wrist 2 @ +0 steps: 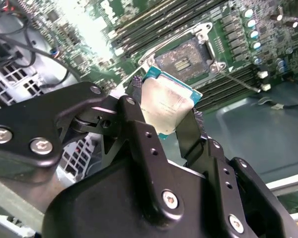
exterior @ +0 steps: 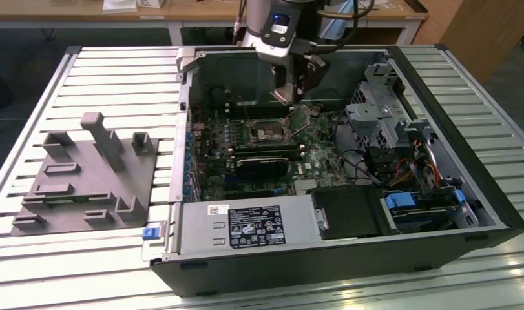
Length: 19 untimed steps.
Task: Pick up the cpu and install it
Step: 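Place the cpu into insertion slot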
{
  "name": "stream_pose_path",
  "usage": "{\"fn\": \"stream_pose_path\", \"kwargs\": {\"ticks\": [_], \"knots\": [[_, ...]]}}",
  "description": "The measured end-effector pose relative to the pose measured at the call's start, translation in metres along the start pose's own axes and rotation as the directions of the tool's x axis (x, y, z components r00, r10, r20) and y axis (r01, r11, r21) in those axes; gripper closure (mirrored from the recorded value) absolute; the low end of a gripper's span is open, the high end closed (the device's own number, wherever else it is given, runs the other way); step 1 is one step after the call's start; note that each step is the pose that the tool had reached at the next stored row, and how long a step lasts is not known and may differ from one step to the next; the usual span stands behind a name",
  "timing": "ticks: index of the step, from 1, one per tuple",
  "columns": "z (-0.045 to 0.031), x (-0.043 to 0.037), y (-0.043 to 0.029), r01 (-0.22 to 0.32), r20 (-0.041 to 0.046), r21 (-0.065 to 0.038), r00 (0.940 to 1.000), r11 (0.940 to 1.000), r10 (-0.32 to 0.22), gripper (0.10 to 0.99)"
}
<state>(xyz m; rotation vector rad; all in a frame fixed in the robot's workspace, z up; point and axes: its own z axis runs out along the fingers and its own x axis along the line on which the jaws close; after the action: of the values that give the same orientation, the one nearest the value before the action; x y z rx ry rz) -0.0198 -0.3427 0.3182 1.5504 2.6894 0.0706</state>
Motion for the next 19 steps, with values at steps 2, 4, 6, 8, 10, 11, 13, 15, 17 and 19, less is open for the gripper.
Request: {"fn": "stream_pose_path", "kwargs": {"ticks": [2, 4, 6, 8, 10, 11, 13, 15, 17, 19], "knots": [[0.0033, 0.0028, -0.0027, -0.003, 0.0035, 0.002, 1.0000, 1.0000, 0.003, 0.561], [0.0069, 0.0045, -0.0027, -0.016, 0.0074, 0.004, 0.9999, 0.9999, 0.016, 0.561], [0.0102, 0.0053, -0.0024, -0.039, 0.0112, 0.006, 0.9992, 0.9992, 0.039, 0.561], [0.0134, 0.0060, -0.0022, -0.064, 0.0156, 0.008, 0.9978, 0.9979, 0.064, 0.561], [0.0167, 0.0067, -0.0021, -0.089, 0.0199, 0.010, 0.9958, 0.9960, 0.089, 0.561], [0.0183, 0.0070, -0.0020, -0.102, 0.0221, 0.011, 0.9946, 0.9948, 0.101, 0.561], [0.0216, 0.0077, -0.0018, -0.127, 0.0264, 0.012, 0.9916, 0.9919, 0.126, 0.561], [0.0250, 0.0084, -0.0016, -0.152, 0.0310, 0.014, 0.9879, 0.9882, 0.152, 0.561], [0.0282, 0.0091, -0.0014, -0.177, 0.0354, 0.015, 0.9837, 0.9841, 0.176, 0.561], [0.0315, 0.0098, -0.0013, -0.201, 0.0394, 0.016, 0.9789, 0.9794, 0.200, 0.561]]}}
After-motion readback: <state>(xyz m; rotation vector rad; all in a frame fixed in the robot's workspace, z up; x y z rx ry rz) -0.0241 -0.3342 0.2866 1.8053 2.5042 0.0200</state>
